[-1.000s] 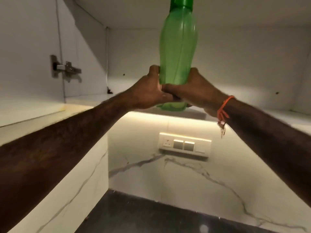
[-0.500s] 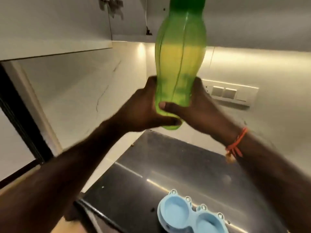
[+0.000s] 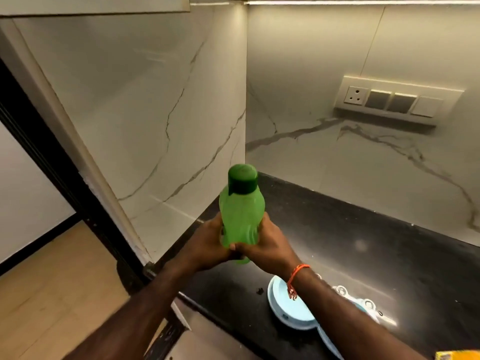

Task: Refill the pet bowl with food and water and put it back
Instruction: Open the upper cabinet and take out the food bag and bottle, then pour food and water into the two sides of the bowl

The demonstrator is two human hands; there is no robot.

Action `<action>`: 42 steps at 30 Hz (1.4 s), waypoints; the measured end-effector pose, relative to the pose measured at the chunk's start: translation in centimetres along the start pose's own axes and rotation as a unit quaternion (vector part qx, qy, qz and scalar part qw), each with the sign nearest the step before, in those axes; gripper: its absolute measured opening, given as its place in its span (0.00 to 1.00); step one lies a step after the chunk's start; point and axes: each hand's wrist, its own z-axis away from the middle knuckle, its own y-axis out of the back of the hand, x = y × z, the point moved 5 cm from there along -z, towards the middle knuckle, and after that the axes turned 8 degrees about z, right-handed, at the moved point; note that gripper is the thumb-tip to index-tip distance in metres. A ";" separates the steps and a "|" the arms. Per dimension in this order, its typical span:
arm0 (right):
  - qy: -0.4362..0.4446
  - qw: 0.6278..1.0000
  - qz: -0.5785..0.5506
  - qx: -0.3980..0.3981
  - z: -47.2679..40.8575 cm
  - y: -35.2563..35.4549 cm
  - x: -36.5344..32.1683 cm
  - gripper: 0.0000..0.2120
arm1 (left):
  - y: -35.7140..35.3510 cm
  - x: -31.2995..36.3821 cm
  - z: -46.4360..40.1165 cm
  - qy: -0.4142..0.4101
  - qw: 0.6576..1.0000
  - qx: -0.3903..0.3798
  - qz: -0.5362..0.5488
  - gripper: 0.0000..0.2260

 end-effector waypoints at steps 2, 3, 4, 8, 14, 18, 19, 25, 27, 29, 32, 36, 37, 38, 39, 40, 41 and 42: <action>-0.022 1.000 -0.005 -0.010 -0.5 -2.1 1.2 0.42 | -0.8 -2.5 0.3 0.034 0.999 -0.007 0.004 0.31; -0.029 0.999 -0.006 -0.012 -0.6 -3.0 1.8 0.43 | -1.2 -3.5 0.5 0.052 0.999 -0.005 0.010 0.29; -0.033 0.999 -0.006 -0.014 -0.8 -3.7 2.3 0.43 | -1.6 -4.4 0.7 0.070 0.997 -0.003 0.016 0.28; -0.050 0.998 -0.001 -0.042 -1.0 -6.1 3.8 0.40 | -2.9 -7.3 1.5 0.125 0.991 0.005 0.052 0.26; -0.060 0.997 0.008 -0.044 -1.7 -6.6 4.4 0.40 | -3.1 -7.3 1.6 0.166 0.986 0.001 0.029 0.31; -0.044 0.999 0.009 -0.017 -1.5 -5.0 4.1 0.43 | -2.5 -4.1 2.0 0.253 0.961 -0.033 -0.105 0.35; -0.039 0.999 0.010 -0.015 -1.4 -4.5 3.9 0.46 | -2.5 -3.2 2.4 0.268 0.952 -0.066 -0.133 0.33; -0.017 0.999 0.018 0.048 2.2 0.8 3.7 0.45 | -4.6 3.6 4.4 0.218 0.941 -0.136 -0.219 0.30; -0.019 0.996 0.019 0.086 4.1 2.8 4.2 0.43 | -5.2 6.4 3.8 0.138 0.965 -0.083 -0.206 0.31; -0.031 0.992 0.024 0.120 5.9 4.6 5.0 0.42 | -6.2 8.5 2.9 0.055 0.983 -0.055 -0.164 0.39; -0.057 0.981 0.048 0.178 8.9 7.4 6.7 0.41 | -9.0 11.0 2.0 -0.034 0.987 -0.088 -0.128 0.48; -0.100 0.963 0.078 0.239 12.7 10.6 9.1 0.41 | -13.2 14.1 0.9 -0.123 0.978 -0.119 -0.119 0.55; -0.113 0.956 0.093 0.255 13.8 11.3 9.7 0.40 | -14.3 14.9 0.7 -0.138 0.975 -0.127 -0.117 0.55; -0.128 0.948 0.108 0.271 14.8 12.1 10.4 0.40 | -15.4 15.6 0.5 -0.152 0.972 -0.134 -0.118 0.56; -0.144 0.939 0.122 0.288 15.9 12.9 11.1 0.39 | -16.5 16.5 0.3 -0.165 0.969 -0.142 -0.118 0.56; -0.162 0.929 0.132 0.306 17.0 13.8 11.8 0.39 | -17.7 17.4 0.2 -0.176 0.965 -0.151 -0.119 0.56; -0.180 0.919 0.139 0.321 17.9 14.6 12.4 0.38 | -18.6 18.1 0.0 -0.186 0.962 -0.160 -0.119 0.57; -0.202 0.908 0.144 0.338 19.0 15.5 13.2 0.37 | -19.9 18.9 -0.1 -0.197 0.957 -0.174 -0.119 0.58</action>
